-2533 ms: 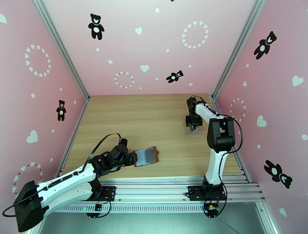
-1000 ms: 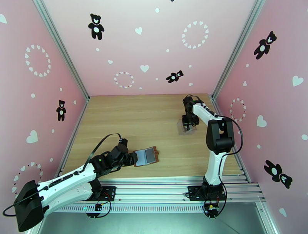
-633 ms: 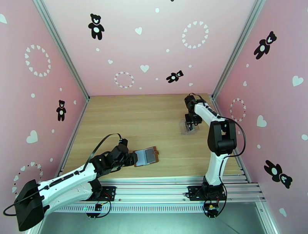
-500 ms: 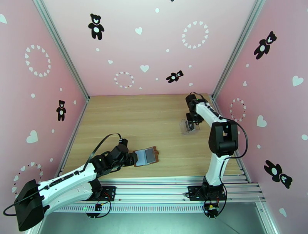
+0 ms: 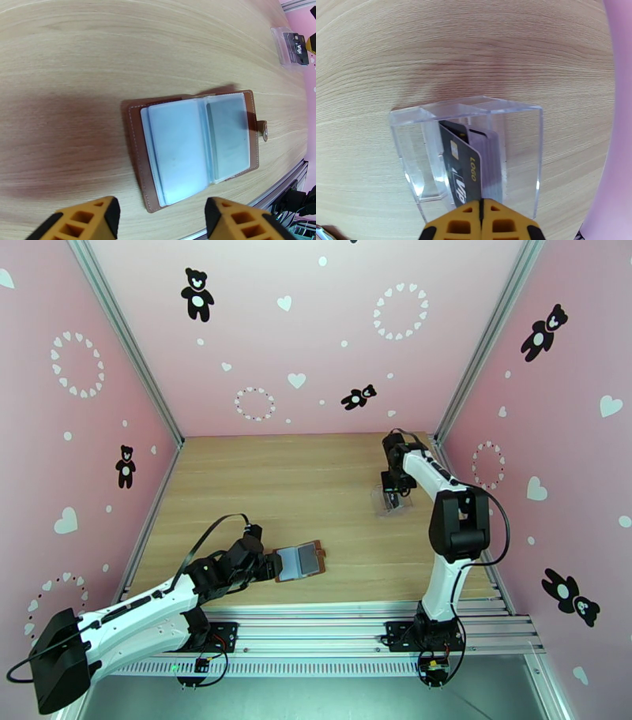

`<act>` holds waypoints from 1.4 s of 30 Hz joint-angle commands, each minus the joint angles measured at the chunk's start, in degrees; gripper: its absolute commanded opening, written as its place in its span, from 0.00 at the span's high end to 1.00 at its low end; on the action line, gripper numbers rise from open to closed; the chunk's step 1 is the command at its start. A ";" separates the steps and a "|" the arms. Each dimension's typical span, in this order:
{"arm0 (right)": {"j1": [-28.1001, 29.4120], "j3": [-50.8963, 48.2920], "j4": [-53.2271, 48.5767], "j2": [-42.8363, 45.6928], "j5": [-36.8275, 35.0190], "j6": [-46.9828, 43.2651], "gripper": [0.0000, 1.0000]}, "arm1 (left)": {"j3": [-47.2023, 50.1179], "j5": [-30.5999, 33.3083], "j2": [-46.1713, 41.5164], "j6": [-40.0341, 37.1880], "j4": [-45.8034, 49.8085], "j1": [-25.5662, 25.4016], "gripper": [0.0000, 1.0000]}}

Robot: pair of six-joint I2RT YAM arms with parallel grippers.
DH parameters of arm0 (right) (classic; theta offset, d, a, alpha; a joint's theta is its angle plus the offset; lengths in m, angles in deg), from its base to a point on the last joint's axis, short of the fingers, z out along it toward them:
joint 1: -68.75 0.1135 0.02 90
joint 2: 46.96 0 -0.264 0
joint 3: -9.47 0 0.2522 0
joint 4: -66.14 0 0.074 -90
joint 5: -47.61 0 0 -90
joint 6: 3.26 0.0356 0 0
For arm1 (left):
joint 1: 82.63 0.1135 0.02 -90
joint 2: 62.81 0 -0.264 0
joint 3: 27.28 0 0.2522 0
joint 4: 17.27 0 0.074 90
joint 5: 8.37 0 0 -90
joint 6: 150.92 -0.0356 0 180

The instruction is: Put the credit cards into the card holder

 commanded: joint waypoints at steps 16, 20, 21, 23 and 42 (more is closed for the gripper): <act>0.25 -7.30 4.25 13.67 7.02 0.68 1.00 | 0.03 -1.02 -1.88 0.03 -0.26 0.45 0.38; 0.37 -9.22 6.19 17.78 12.40 0.69 1.00 | -1.22 -1.49 -3.74 -1.72 -0.56 0.44 0.38; 0.55 -9.83 6.80 19.24 14.26 0.69 1.00 | -1.61 -2.03 -4.43 -2.60 -1.19 0.44 0.38; 1.29 -11.37 8.42 21.97 18.62 0.90 1.00 | -2.08 -3.43 -5.91 -4.57 -3.22 0.44 0.38; 21.11 -32.33 39.74 48.66 59.71 18.06 1.00 | -3.77 -22.34 -18.00 -16.97 -26.75 0.17 0.31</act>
